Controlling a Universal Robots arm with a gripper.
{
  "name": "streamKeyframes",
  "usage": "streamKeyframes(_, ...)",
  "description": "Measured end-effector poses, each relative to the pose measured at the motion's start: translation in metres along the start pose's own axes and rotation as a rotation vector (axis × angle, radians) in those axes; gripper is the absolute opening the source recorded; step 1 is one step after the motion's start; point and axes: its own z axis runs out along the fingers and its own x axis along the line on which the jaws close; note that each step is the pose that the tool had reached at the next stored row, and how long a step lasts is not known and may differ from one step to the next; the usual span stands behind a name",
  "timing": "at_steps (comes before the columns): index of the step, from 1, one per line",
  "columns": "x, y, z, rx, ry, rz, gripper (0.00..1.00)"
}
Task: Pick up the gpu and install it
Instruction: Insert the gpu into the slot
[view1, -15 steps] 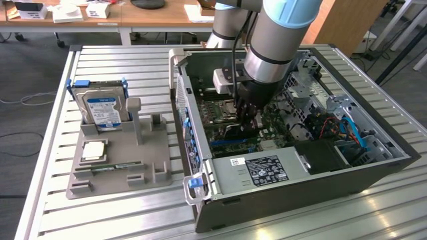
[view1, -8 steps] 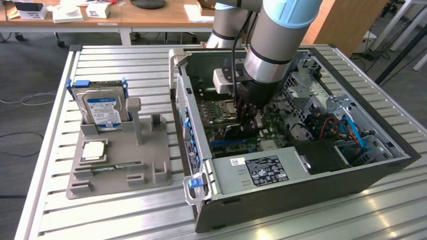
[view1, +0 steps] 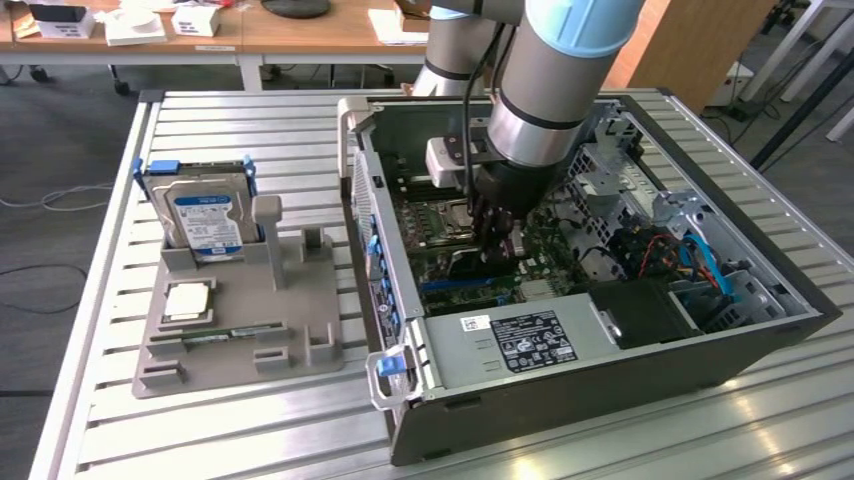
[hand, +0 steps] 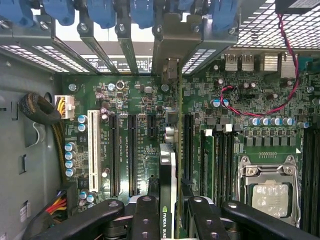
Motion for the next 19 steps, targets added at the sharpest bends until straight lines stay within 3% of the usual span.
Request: streamKeyframes(19, 0.0000, 0.0006, -0.0008, 0.0015, -0.0004, 0.027, 0.27)
